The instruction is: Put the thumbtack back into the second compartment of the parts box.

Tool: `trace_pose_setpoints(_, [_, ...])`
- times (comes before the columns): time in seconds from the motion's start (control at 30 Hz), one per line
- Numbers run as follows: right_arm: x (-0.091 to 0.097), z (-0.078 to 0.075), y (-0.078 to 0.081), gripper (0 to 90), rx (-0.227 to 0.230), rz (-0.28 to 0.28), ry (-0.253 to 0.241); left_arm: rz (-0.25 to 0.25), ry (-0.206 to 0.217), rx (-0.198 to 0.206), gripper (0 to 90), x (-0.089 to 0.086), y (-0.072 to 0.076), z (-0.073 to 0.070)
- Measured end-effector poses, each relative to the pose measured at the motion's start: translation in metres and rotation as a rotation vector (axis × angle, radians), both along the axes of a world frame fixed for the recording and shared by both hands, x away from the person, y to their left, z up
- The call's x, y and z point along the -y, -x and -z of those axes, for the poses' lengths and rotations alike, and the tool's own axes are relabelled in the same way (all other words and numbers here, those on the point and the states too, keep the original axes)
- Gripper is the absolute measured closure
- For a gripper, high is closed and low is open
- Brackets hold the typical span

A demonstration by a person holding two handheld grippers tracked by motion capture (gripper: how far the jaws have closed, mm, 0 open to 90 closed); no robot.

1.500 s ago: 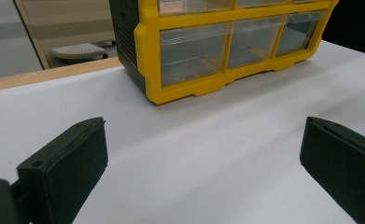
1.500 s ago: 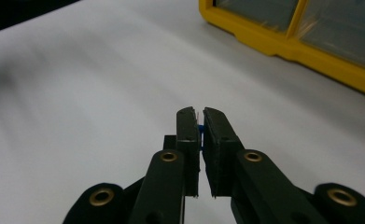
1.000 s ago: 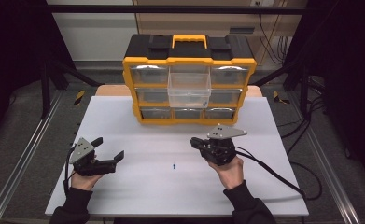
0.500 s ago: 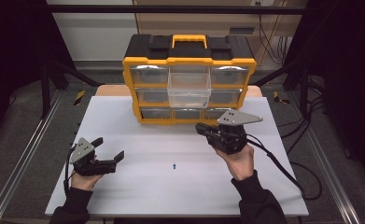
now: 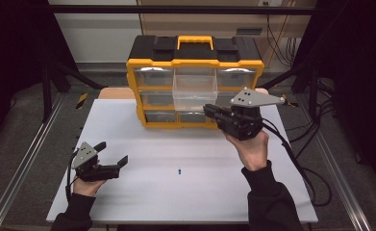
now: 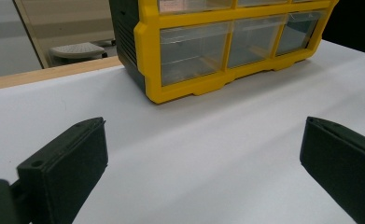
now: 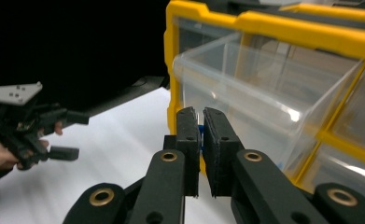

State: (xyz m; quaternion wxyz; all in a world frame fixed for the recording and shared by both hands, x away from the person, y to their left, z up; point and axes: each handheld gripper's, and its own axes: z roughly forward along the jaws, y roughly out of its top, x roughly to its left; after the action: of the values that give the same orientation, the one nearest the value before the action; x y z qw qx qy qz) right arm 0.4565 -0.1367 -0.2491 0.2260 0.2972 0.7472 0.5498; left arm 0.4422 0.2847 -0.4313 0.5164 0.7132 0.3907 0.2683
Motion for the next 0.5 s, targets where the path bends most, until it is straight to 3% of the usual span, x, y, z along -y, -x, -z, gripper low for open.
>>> trace_pose_setpoints(0.27, [-0.005,-0.021,-0.013,85.6,0.019,0.037,-0.01,0.0,0.002,0.001,0.5,0.0,0.0,0.0])
trace_pose_setpoints(0.5, [-0.011,-0.028,-0.033,85.5,0.022,0.076,-0.001,-0.001,0.004,0.001,0.5,-0.001,0.0,0.0])
